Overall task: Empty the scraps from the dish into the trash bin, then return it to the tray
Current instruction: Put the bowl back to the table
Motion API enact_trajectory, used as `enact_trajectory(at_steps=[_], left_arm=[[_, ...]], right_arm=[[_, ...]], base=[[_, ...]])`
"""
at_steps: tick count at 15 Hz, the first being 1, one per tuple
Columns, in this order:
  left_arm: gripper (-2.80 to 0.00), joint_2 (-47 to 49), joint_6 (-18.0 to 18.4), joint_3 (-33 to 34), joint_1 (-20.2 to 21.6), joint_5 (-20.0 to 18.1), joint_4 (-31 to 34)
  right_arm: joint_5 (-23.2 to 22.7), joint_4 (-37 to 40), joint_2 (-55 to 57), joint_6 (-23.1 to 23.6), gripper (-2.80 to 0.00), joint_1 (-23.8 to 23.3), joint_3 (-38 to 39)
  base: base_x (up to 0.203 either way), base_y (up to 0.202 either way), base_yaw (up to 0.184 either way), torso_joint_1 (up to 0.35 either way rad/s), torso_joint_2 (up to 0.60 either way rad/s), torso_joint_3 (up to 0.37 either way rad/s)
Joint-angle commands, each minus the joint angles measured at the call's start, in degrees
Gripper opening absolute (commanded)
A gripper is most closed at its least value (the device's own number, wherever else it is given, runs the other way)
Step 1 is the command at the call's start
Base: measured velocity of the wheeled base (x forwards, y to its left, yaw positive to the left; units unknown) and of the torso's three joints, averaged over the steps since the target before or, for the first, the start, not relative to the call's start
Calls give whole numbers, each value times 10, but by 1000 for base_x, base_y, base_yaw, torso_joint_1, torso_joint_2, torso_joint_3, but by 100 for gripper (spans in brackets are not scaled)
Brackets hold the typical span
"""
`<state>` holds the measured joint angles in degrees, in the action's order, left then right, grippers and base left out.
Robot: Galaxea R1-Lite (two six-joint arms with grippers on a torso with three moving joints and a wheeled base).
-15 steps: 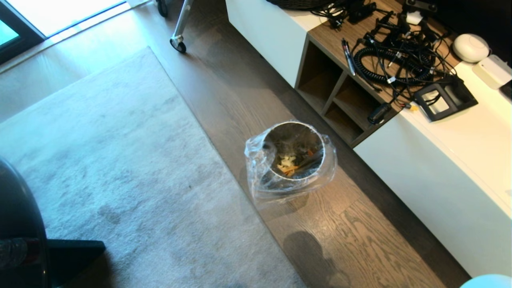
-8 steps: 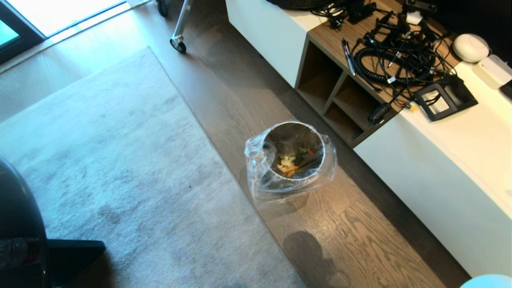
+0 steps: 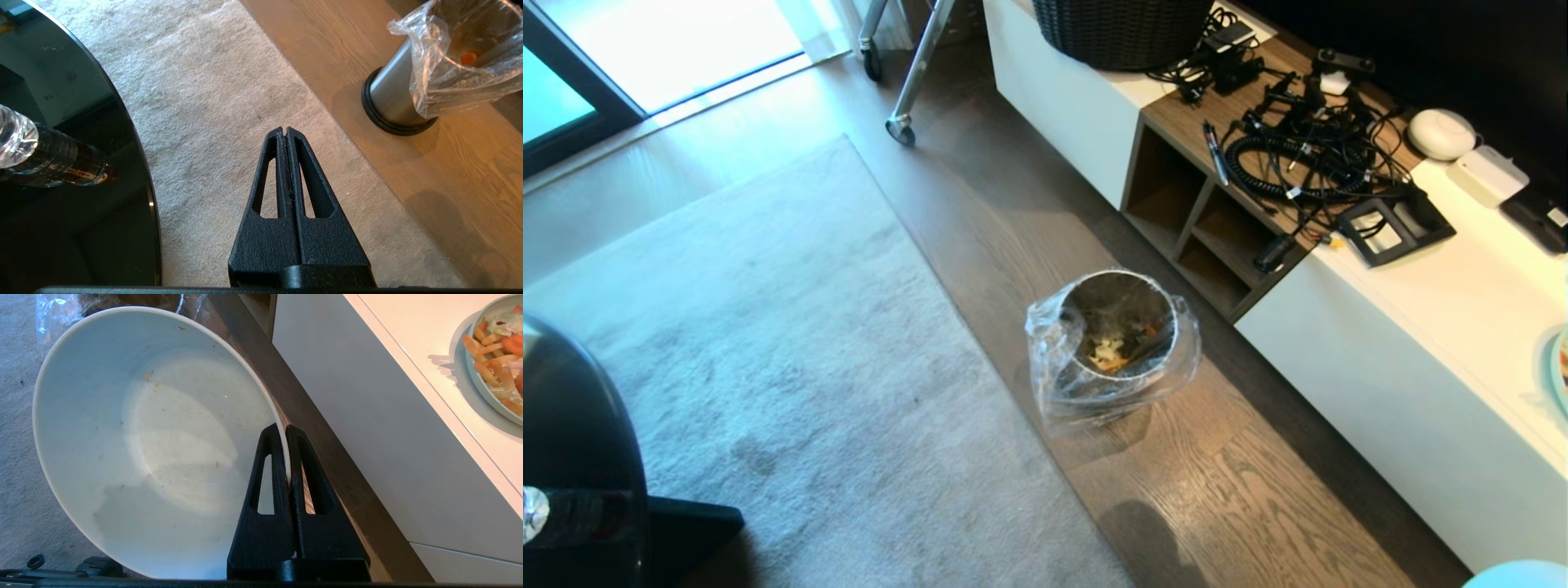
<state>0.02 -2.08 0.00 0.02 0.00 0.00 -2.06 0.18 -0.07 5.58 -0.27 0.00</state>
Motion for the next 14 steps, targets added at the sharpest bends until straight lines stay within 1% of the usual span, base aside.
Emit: enact_trajectory(at_steps=[1,14], left_arm=[[-280,1,-1,0,0,0,0],[-280,0,-10,-1,0,1,0]], right_arm=[[0,0,2,0,-280,0,0],[0,0,2,0,-280,0,0]], base=[[0,0,0,-1,7,203],[0,0,0,2,3,203]])
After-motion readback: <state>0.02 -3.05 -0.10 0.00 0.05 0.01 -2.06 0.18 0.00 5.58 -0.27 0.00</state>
